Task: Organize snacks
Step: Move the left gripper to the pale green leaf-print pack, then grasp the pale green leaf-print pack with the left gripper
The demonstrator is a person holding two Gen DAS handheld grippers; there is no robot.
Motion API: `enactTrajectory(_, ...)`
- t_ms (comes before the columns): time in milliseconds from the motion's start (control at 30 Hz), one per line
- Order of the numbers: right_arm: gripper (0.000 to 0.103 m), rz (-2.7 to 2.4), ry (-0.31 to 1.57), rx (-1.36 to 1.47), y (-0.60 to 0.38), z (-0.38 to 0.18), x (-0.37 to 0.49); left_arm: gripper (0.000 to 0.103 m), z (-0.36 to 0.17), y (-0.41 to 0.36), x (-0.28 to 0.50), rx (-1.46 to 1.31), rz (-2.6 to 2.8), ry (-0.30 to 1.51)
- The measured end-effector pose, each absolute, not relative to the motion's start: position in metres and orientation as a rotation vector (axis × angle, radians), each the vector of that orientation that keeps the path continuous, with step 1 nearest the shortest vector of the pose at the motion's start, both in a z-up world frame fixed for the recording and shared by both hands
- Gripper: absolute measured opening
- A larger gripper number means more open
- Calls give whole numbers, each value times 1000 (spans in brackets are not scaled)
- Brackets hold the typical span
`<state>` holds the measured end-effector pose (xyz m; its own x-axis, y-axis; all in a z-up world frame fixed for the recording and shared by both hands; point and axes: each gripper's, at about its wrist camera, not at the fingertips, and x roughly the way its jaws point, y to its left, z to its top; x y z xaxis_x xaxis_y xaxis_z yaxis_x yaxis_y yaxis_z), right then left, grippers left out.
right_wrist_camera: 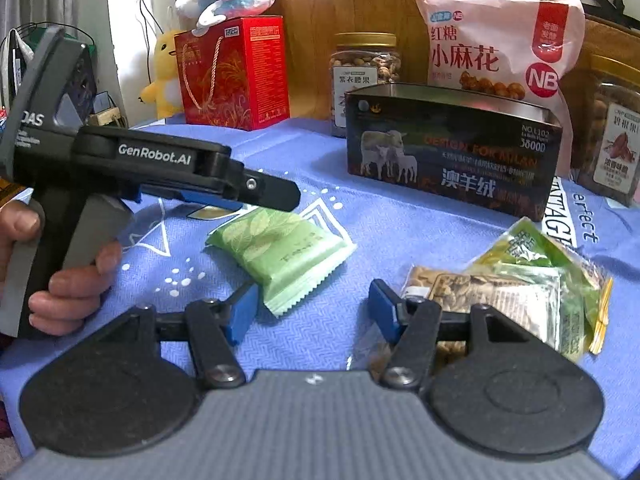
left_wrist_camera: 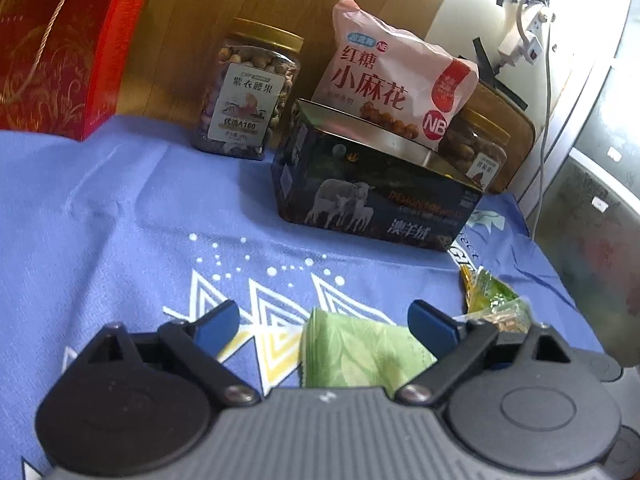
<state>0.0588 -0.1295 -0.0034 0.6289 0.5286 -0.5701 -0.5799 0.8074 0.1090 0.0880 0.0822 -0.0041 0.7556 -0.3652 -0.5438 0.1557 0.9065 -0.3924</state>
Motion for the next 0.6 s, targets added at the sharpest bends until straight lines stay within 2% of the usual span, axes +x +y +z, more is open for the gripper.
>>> enactTrajectory(333, 67, 649, 624, -89, -131, -4, 60, 95, -5, 87, 87, -376, -327, 655)
enactTrajectory(600, 68, 642, 621, -144, -117, -4, 61, 86, -5, 73, 86, -323, -412, 679)
